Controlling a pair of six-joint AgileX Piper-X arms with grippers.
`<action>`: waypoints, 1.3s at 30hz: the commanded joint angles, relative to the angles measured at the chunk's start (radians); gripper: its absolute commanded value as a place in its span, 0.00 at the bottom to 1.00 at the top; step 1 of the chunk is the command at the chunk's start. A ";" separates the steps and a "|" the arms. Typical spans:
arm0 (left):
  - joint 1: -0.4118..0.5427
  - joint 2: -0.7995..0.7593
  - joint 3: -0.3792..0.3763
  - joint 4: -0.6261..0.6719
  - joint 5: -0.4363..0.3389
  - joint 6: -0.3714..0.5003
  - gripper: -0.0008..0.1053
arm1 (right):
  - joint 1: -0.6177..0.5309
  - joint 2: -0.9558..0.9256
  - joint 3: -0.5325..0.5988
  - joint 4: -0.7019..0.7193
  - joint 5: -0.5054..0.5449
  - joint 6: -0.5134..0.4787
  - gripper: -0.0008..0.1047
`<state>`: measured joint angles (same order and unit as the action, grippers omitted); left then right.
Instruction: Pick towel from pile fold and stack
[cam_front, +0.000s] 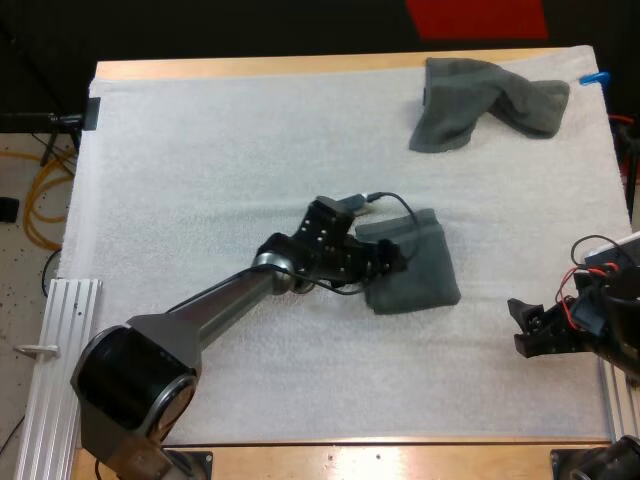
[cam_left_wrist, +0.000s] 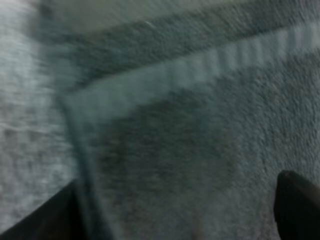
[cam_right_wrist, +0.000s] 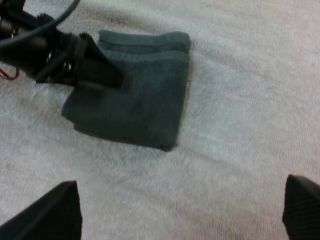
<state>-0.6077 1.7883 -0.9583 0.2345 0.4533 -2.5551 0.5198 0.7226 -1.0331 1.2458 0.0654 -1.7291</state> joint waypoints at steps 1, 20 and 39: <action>-0.022 0.017 -0.008 0.014 0.008 -0.014 0.70 | 0.000 -0.001 0.001 -0.009 0.006 0.009 0.75; -0.004 -0.044 -0.041 0.184 -0.062 0.285 0.01 | 0.000 -0.001 0.000 -0.014 -0.006 0.017 0.75; 0.651 -0.197 -0.041 0.735 -0.484 0.992 0.01 | 0.000 0.135 0.001 -0.161 -0.269 0.051 0.75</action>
<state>0.0485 1.6000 -0.9949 0.9655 -0.0070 -1.5752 0.5198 0.8603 -1.0307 1.0945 -0.1887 -1.6797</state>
